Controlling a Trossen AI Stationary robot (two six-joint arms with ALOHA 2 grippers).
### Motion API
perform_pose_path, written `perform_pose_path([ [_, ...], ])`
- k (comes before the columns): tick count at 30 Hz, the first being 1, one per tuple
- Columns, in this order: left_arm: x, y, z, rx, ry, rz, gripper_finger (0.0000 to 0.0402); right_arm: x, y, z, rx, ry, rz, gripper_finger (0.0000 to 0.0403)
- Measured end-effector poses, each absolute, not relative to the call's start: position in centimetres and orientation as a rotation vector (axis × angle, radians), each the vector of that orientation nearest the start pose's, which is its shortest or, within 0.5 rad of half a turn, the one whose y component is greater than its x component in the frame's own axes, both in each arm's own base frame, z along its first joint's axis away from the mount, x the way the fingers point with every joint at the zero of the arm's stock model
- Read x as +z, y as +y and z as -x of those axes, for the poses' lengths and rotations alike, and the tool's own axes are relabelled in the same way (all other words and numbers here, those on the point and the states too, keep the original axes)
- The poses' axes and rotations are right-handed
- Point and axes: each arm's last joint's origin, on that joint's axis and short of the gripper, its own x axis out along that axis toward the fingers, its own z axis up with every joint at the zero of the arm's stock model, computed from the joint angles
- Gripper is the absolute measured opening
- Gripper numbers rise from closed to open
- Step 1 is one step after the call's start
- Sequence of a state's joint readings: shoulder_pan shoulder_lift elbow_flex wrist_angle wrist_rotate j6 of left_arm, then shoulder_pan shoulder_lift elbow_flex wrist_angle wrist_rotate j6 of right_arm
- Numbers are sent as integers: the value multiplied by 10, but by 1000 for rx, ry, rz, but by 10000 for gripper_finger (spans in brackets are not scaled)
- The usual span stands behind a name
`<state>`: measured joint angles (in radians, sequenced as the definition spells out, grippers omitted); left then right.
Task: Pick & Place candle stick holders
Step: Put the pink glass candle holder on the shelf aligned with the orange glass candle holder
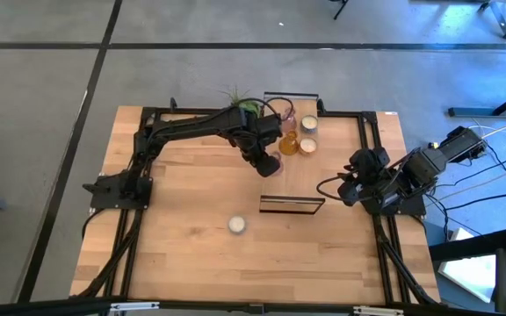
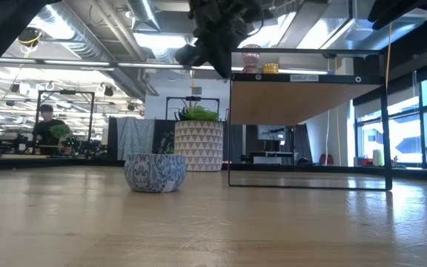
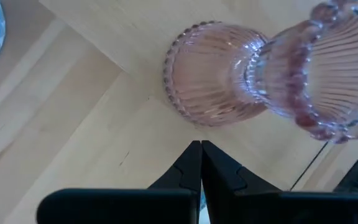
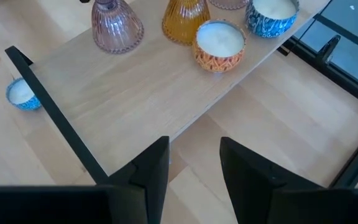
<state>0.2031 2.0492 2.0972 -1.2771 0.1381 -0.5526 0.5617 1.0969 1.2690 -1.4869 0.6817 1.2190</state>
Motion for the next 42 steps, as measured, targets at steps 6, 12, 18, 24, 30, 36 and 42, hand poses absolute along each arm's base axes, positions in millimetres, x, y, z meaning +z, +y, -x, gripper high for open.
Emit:
perform_pose_path([
  [6, 316, 81, -413, 381, 1155, 689, 2, 352, 66, -140, -681, 800, -332, 146],
  [12, 308, 81, -420, 350, 1153, 706, 2, 352, 67, -140, -672, 802, -324, 146],
  [18, 304, 81, -425, 320, 1142, 721, 2, 352, 71, -138, -643, 800, -294, 146],
  [24, 305, 85, -425, 323, 1129, 717, 2, 350, 71, -137, -637, 799, -274, 146],
  [30, 304, 101, -420, 389, 1136, 693, 2, 346, 69, -133, -622, 778, -303, 146],
  [36, 296, 105, -426, 349, 1134, 727, 2, 346, 68, -132, -620, 774, -308, 146],
  [42, 294, 97, -430, 327, 1132, 718, 2, 346, 68, -132, -621, 776, -306, 146],
])
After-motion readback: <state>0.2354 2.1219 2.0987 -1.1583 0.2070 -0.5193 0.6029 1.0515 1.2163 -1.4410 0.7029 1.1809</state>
